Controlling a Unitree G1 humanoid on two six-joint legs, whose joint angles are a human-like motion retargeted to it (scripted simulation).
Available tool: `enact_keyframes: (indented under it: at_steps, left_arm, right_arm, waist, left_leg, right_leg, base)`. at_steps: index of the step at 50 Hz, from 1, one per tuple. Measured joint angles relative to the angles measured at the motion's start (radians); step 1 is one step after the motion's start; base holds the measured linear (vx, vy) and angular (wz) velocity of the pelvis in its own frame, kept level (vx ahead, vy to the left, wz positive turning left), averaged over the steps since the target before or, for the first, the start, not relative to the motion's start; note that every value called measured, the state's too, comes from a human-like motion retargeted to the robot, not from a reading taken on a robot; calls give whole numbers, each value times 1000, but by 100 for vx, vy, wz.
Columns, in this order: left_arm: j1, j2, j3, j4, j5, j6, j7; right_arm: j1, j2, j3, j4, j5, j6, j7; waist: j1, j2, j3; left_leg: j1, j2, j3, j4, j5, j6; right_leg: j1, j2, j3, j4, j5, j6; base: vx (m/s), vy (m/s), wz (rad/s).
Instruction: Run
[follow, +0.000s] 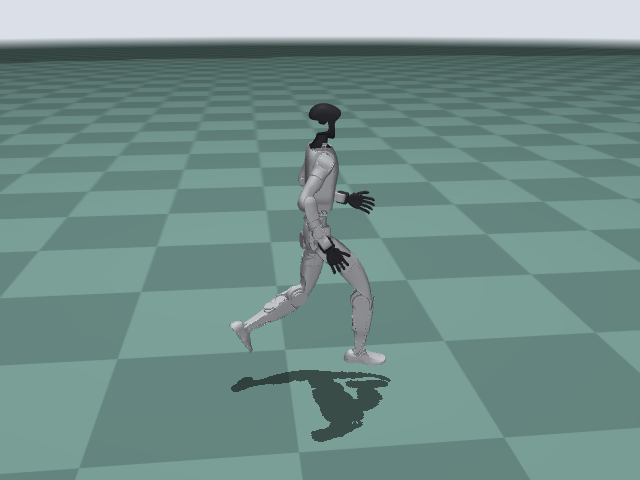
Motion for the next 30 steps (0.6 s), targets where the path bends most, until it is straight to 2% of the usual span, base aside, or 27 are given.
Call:
enact_keyframes:
  at_steps: [2,3,5,7,8,10,12,13,15,17,18,20,22,23,25,27,30]
  left_arm:
    - [2,8,-6,-26,-5,13,-20]
    - [4,11,-1,-23,-1,27,-23]
    - [-7,-4,21,33,43,69,-1]
    - [-29,-46,52,127,81,96,24]
    - [-27,-54,64,156,88,97,20]
    - [12,-36,79,147,78,88,-11]
    - [69,3,91,81,60,74,-53]
    - [95,19,102,48,60,67,-71]
    - [128,39,127,3,60,56,-86]
    - [138,57,146,-26,60,49,-68]
    - [140,70,151,-35,65,45,-54]
    - [136,104,168,-41,81,39,-11]
    - [100,135,187,13,130,44,62]
    - [59,144,190,76,168,52,114]
    - [-56,123,169,251,217,67,194]
    - [-111,70,145,373,217,77,210]
    - [-133,3,119,467,188,73,183]
  right_arm:
    - [-24,-36,8,10,-22,14,9]
    - [-54,-54,12,20,-38,22,10]
    - [-186,-78,29,75,-92,39,-17]
    - [-365,-57,64,132,-148,29,-75]
    - [-430,-39,79,135,-158,18,-95]
    - [-489,-11,97,81,-146,-6,-102]
    - [-479,3,109,0,-107,-30,-84]
    - [-468,6,115,-34,-93,-41,-72]
    - [-440,2,119,-85,-79,-48,-43]
    - [-411,-6,112,-125,-67,-48,-31]
    - [-400,-7,109,-133,-66,-51,-37]
    - [-381,-3,96,-134,-68,-50,-60]
    - [-371,21,85,-89,-81,-40,-99]
    - [-377,47,88,-48,-95,-32,-125]
    - [-378,88,94,37,-120,-24,-148]
    - [-310,73,95,52,-114,-17,-114]
    - [-173,19,74,21,-83,-4,-48]
  waist:
    - [36,1,-4]
    - [58,5,6]
    - [97,19,56]
    - [139,9,78]
    - [162,-4,75]
    - [215,-34,60]
    - [248,-73,43]
    - [256,-93,34]
    - [246,-147,19]
    - [221,-182,14]
    - [204,-196,12]
    - [156,-236,21]
    - [99,-271,56]
    - [75,-269,80]
    - [40,-226,89]
    - [-11,-199,79]
    - [-89,-185,64]
  left_leg:
    - [-37,93,40,264,-66,102]
    - [-76,144,38,404,-124,153]
    - [-221,208,-16,653,-271,218]
    - [-442,186,-38,712,-382,249]
    - [-538,159,-29,669,-411,251]
    - [-651,105,18,469,-423,220]
    - [-656,25,68,138,-327,134]
    - [-635,-27,88,-59,-227,72]
    - [-546,-172,112,-505,54,-43]
    - [-468,-260,99,-736,246,-83]
    - [-472,-274,96,-699,260,-71]
    - [-485,-286,114,-514,132,12]
    - [-515,-255,145,-204,-160,119]
    - [-533,-216,146,-57,-286,147]
    - [-535,-144,133,65,-396,140]
    - [-456,-147,103,3,-325,79]
    - [-296,-136,106,-141,-138,19]
  right_leg:
    - [18,3,-5,135,-134,-87]
    - [32,11,-1,238,-245,-145]
    - [70,35,20,454,-479,-244]
    - [162,58,56,489,-595,-264]
    - [227,65,75,462,-617,-256]
    - [384,69,106,367,-566,-214]
    - [535,73,163,258,-400,-125]
    - [597,53,172,227,-305,-88]
    - [655,-29,174,262,-135,-26]
    - [651,-107,167,416,-72,-14]
    - [644,-146,163,514,-83,-27]
    - [606,-238,169,745,-159,-78]
    - [512,-302,192,950,-282,-132]
    - [435,-294,204,1016,-336,-158]
    - [251,-230,185,1019,-384,-201]
    - [141,-186,147,874,-353,-183]
    - [80,-134,124,532,-176,-82]
  base:
    - [191,-24,-64]
    - [189,-23,-62]
    - [185,-21,-43]
    - [180,-11,-40]
    - [179,-3,-66]
    - [178,4,-87]
    - [174,9,-66]
    - [167,10,-33]
    - [160,10,0]
    - [154,8,2]
    - [152,7,-16]
    - [148,6,-32]
    - [142,5,-54]
    - [136,4,-79]
    - [132,2,-78]
    - [129,-1,2]
    - [126,-4,75]
